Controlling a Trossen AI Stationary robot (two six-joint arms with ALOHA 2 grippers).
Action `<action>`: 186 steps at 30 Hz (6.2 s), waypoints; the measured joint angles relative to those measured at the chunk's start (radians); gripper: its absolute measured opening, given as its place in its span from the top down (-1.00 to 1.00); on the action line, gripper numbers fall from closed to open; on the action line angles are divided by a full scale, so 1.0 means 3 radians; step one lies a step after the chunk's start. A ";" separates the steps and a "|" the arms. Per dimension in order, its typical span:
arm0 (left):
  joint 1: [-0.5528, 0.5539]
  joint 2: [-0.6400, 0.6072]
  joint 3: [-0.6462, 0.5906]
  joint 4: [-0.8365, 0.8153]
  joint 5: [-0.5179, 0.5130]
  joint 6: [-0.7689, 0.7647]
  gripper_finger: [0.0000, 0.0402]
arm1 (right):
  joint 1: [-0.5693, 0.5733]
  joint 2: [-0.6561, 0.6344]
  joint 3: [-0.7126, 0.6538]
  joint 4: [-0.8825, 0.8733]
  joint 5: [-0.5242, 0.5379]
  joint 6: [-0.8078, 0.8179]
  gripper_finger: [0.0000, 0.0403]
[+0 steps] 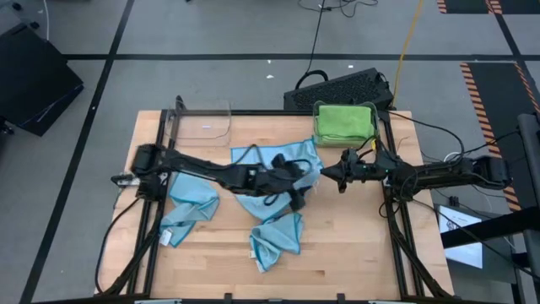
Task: Sort microfiber towel by color & place in baskets
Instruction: Fold the top blue towel
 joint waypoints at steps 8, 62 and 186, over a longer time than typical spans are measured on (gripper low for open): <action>0.0099 0.0530 0.0572 -0.0156 -0.0045 -0.0051 -0.30 | -0.0001 0.0001 0.0001 0.0047 -0.0006 0.0021 1.00; 0.1019 0.0324 0.0594 -0.0388 0.4039 -0.1010 0.97 | -0.0075 -0.0380 0.1885 -0.3445 -0.0179 -0.7333 0.02; -0.0081 0.0993 0.0586 -0.1000 0.0548 -0.1264 0.37 | 0.0166 -0.0315 0.1901 -0.3707 0.1021 -0.4623 1.00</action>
